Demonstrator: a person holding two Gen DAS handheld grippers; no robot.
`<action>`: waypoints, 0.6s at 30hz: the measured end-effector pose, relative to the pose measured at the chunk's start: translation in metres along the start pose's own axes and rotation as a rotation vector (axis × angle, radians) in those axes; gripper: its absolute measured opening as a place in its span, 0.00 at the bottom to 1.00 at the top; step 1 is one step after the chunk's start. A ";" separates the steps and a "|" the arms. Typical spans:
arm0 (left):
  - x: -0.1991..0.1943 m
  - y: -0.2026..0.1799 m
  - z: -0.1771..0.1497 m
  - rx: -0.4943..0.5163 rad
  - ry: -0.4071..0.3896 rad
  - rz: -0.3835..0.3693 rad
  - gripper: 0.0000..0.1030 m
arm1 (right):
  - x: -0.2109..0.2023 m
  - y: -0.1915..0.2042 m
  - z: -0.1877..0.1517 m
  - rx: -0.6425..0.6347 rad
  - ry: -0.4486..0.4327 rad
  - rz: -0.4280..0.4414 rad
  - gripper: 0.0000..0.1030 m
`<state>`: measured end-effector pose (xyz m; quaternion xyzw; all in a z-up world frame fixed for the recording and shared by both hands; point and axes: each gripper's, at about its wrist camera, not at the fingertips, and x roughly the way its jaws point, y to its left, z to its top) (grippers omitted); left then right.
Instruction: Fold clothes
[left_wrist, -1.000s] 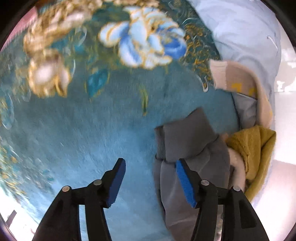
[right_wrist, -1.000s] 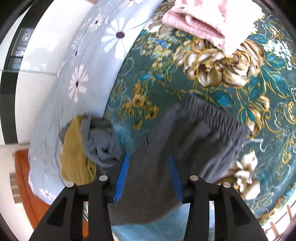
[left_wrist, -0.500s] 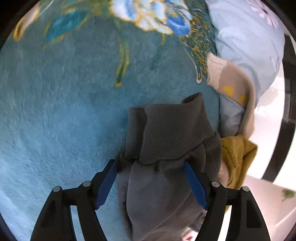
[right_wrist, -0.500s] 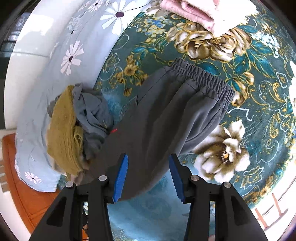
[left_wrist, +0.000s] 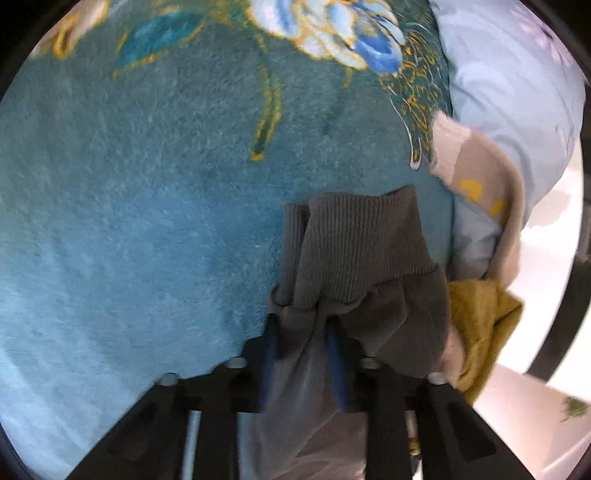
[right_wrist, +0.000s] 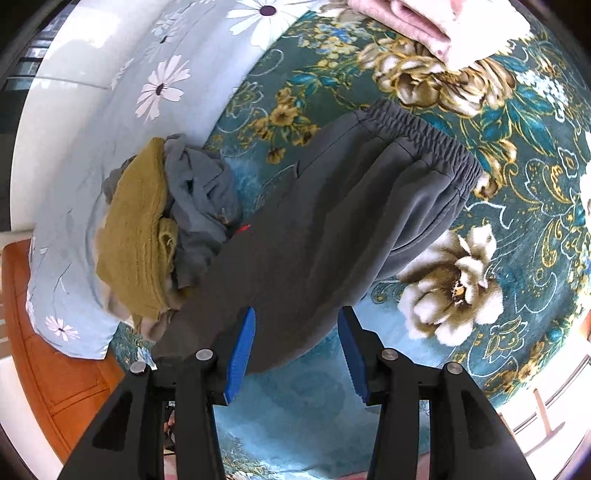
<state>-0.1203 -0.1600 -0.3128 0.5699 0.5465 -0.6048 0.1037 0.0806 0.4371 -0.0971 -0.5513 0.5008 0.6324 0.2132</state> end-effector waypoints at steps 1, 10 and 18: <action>-0.005 -0.001 -0.002 -0.006 -0.007 -0.001 0.16 | -0.003 0.000 -0.001 0.002 -0.005 0.006 0.46; -0.099 0.018 -0.023 0.033 -0.097 0.037 0.11 | -0.016 -0.002 -0.014 0.022 -0.016 0.087 0.46; -0.191 0.065 -0.018 0.043 -0.209 0.155 0.10 | -0.015 -0.031 -0.035 0.071 -0.004 0.135 0.46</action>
